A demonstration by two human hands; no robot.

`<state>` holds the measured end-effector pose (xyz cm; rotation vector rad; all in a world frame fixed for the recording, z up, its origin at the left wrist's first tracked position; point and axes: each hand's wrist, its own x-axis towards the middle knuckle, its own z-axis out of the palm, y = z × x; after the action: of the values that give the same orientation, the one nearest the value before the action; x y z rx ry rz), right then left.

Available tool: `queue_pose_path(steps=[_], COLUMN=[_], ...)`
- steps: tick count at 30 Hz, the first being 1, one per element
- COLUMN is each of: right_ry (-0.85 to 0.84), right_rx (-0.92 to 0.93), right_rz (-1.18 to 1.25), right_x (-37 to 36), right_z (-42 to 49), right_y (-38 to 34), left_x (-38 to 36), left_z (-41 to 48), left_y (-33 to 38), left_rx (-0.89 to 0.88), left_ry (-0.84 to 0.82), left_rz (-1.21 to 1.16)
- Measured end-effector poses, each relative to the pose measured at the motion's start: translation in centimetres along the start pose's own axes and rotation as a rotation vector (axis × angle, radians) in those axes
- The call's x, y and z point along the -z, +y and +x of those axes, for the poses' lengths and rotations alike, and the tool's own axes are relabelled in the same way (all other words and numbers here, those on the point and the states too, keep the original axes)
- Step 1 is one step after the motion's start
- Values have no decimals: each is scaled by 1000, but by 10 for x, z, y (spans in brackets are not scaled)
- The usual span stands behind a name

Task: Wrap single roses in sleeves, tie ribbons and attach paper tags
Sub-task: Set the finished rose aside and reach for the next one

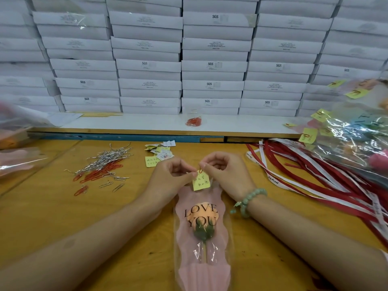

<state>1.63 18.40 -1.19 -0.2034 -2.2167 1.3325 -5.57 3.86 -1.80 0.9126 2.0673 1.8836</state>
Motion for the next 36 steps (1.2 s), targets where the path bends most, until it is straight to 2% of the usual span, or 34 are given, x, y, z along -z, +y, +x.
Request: queue_pose_path(steps=[6, 15, 20, 36], right_ry=[150, -6, -34, -80], right_rx=[-16, 18, 20, 32], right_rz=[29, 10, 48, 12], right_x=[7, 3, 3, 4], right_z=[5, 2, 3, 0], right_y=[1, 3, 3, 0], left_x=[-1, -1, -1, 1], left_z=[-1, -4, -3, -2], left_y=[0, 4, 4, 2], left_rx=[12, -11, 3, -10], left_ry=[-28, -33, 15, 24], left_rz=[46, 51, 82, 83])
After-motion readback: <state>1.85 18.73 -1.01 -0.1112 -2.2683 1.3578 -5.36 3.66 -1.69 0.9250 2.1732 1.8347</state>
